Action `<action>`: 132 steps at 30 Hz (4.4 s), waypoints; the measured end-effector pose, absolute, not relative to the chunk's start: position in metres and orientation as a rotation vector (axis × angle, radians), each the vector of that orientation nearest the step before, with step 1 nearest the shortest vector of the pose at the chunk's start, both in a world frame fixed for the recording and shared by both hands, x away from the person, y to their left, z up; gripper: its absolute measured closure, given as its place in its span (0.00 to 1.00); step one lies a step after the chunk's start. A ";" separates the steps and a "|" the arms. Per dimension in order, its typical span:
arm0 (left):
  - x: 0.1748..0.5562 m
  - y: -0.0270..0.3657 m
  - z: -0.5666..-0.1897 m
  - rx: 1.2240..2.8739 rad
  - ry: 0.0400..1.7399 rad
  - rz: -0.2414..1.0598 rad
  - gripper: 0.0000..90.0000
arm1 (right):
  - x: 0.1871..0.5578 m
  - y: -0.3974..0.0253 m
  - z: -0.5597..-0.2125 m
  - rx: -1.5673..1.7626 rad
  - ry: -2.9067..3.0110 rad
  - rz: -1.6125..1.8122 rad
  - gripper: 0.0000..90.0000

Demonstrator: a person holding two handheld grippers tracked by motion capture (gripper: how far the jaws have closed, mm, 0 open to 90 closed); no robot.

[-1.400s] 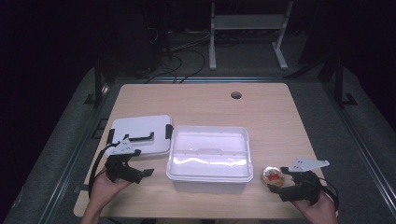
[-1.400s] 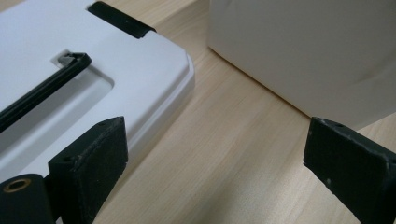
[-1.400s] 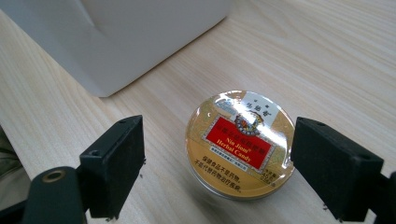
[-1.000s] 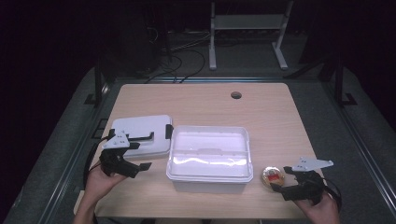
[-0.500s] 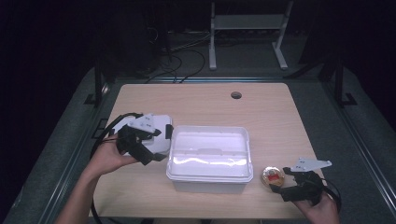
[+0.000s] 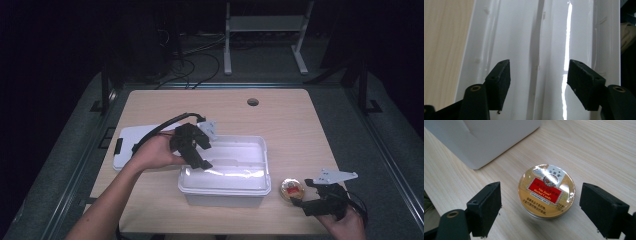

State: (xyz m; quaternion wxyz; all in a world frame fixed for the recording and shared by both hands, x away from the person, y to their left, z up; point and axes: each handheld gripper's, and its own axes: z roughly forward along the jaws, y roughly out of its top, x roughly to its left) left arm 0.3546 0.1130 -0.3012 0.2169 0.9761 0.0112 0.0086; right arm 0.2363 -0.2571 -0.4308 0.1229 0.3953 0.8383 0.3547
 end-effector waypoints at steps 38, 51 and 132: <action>0.369 0.052 -0.312 2.912 -0.027 -0.124 1.00 | 0.237 -0.258 -0.428 1.130 2.443 1.043 0.19; 0.362 0.086 -0.268 2.774 -0.013 -0.037 1.00 | 0.238 -0.261 -0.430 1.140 2.442 1.040 0.19; 0.296 0.298 -0.376 2.471 0.421 0.142 0.33 | 0.294 -0.218 -0.441 1.053 2.844 0.411 0.22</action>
